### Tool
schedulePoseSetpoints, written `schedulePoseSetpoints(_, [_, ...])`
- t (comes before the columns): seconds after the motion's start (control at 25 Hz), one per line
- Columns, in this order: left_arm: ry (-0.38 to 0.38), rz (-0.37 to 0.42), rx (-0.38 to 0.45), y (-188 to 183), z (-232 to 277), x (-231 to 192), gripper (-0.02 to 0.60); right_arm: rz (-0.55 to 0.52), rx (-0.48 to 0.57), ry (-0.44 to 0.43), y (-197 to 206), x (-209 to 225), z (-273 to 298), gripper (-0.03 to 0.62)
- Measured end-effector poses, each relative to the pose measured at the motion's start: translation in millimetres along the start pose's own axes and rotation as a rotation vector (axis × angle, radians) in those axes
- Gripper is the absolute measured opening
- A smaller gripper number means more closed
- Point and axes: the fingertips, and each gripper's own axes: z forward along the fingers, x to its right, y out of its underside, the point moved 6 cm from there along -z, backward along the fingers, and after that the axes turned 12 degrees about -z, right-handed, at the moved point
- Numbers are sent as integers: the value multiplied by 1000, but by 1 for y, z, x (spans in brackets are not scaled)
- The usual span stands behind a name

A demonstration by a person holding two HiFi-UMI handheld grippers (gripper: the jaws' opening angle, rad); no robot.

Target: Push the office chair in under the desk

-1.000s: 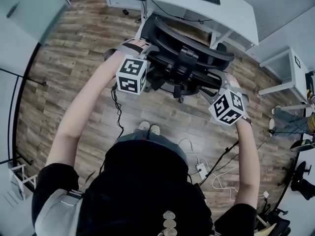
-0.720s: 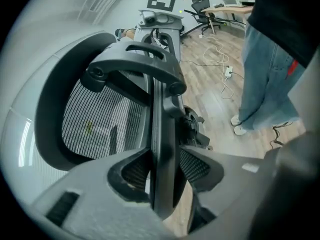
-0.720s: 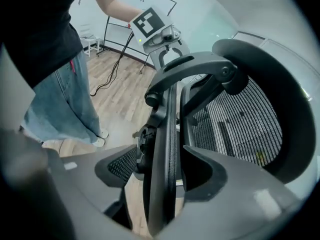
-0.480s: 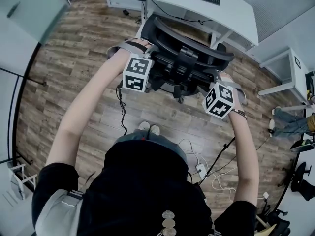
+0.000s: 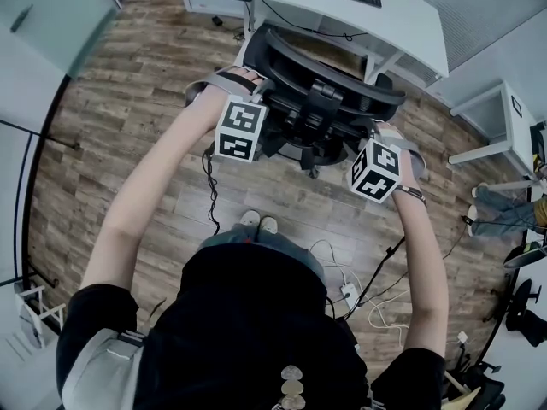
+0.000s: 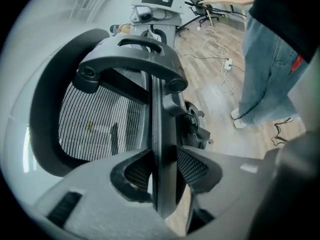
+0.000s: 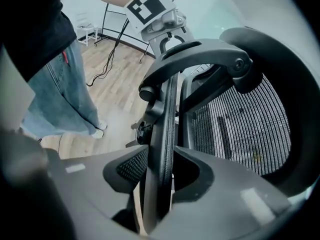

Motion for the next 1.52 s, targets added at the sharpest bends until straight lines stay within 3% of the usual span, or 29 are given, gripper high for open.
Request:
schedulePoseSetpoints(0.28, [20,-3,-23,-1,3,-1,155,-35,-1,-29,-1,-1,15,138])
schedulePoseSetpoints(0.84, [34,-35,-40,-1,6,-8,152,13,74,-38,3,3,18,121])
schedulePoseSetpoints(1.16, [49,-76,-28,0,31,-38,149,1,46,-13,26,41,41,117])
schedulePoseSetpoints(1.52, [150,-156,2,19,81,-112,143,6,64,-34,55,122,85,117])
